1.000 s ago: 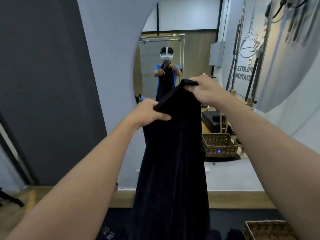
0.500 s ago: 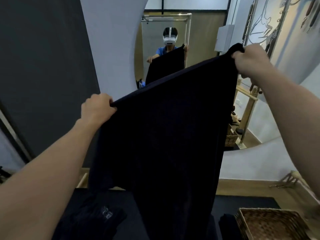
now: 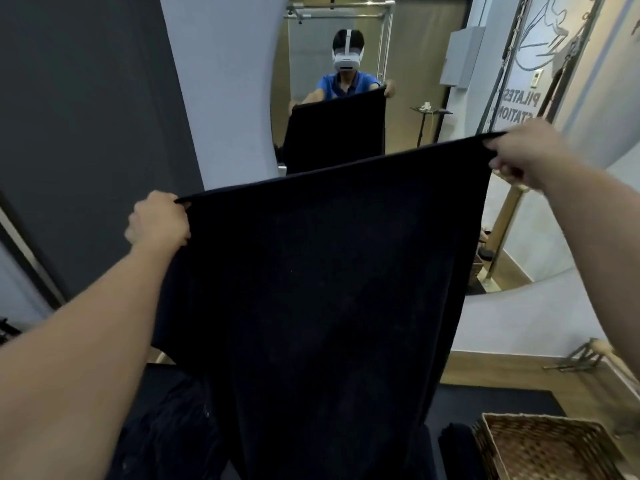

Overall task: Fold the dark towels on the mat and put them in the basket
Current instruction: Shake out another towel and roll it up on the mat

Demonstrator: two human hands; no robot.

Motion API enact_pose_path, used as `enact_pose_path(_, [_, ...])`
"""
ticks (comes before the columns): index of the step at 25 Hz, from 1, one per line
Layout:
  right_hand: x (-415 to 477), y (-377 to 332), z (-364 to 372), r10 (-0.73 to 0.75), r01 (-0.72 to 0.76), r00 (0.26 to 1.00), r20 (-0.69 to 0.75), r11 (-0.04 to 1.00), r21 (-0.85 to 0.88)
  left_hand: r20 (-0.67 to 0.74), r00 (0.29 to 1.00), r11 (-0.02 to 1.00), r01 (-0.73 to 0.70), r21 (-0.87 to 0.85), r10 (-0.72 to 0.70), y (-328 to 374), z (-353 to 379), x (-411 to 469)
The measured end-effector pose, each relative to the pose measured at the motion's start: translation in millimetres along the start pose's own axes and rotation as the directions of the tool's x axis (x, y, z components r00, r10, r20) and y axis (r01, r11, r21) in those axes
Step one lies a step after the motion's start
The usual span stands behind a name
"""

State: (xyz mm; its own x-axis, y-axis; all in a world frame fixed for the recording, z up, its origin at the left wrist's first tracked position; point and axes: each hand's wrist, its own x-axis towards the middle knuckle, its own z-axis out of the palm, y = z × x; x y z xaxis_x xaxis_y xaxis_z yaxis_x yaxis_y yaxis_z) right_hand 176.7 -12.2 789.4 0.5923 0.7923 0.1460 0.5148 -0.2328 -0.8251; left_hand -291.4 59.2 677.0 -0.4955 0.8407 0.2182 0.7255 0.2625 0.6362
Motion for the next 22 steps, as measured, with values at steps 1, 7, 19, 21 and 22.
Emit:
enact_pose_path(1, [3,1,12,0.106,-0.119,0.991,0.087,0.979,0.164,0.067,0.994,0.972,0.099,-0.211,-0.087,-1,13,5])
enact_pose_path(7, [34,10,85,0.182,-0.266,0.963,0.197,0.545,0.795,-0.037,0.987,0.613,0.066,-0.788,-0.154,20,61,48])
enact_pose_path(19, [110,-23,147,0.317,-0.109,0.948,0.035,0.218,0.970,0.433,0.899,-0.234,0.409,-0.882,-0.060,109,67,165])
enact_pose_path(21, [126,-50,144,0.241,-0.029,0.970,-0.017,0.188,0.982,0.385,0.923,-0.207,0.377,-0.903,-0.001,132,56,186])
enact_pose_path(22, [130,-65,139,0.216,0.003,0.976,-0.041,0.177,0.984,0.360,0.933,-0.200,0.358,-0.912,0.031,145,47,193])
